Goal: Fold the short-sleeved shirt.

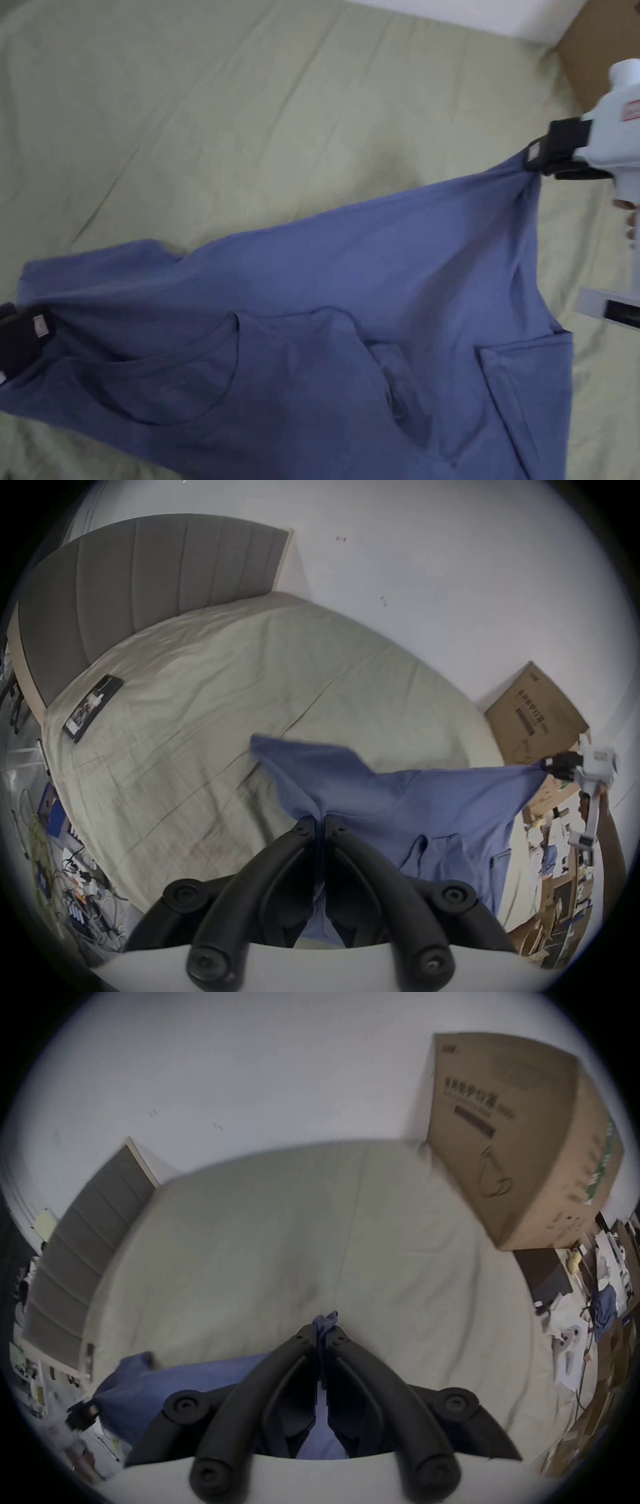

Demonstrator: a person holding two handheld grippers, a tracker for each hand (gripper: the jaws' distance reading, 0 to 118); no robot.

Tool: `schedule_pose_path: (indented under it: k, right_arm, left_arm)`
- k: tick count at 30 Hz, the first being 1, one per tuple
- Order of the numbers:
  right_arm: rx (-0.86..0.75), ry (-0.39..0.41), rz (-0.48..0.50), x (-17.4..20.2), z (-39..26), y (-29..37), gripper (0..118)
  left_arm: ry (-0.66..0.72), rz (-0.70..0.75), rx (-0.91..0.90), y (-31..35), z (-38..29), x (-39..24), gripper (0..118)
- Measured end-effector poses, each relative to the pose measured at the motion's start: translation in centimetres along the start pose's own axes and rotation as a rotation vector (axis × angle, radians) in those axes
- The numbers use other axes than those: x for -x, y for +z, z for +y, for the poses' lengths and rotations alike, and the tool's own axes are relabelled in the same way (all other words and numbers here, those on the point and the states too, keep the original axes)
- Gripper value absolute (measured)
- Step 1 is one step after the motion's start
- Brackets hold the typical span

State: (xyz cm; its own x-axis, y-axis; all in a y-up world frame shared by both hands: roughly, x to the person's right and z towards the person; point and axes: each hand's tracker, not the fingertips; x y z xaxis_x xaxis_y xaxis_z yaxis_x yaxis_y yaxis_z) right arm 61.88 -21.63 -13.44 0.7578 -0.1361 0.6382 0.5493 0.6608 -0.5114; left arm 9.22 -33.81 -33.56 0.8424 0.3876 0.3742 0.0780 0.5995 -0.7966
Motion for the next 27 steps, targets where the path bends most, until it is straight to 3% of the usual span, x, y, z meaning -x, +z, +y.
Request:
schedule_pose_path:
  k: [5, 11, 13, 18, 22, 27]
  right_arm:
    - [-0.153, 0.019, -0.006, -1.3, -2.1, 14.0, 3]
    - [-0.349, -0.082, 0.004, -2.8, -3.3, 28.7, 3]
    - [-0.418, -0.078, 0.023, -2.8, -3.3, 32.8, 3]
    - [-0.555, -0.069, -0.007, -1.8, -2.6, 39.9, 3]
    - [-0.632, -0.089, -0.078, -0.7, -1.3, 43.4, 3]
    - [-0.635, -0.126, -0.064, 0.1, 1.0, 45.1, 3]
  left_arm:
    - [-0.036, -0.113, -0.137, 4.6, 3.0, -1.3, 3]
    - [-0.048, -0.268, -0.364, 11.5, 9.3, -3.4, 3]
    - [-0.062, -0.339, -0.429, 14.1, 11.8, -4.3, 3]
    - [-0.206, -0.374, -0.597, 19.9, 16.9, -7.9, 3]
    - [-0.248, -0.431, -0.596, 22.6, 21.0, -10.6, 3]
    - [-0.258, -0.393, -0.611, 23.9, 25.4, -13.1, 3]
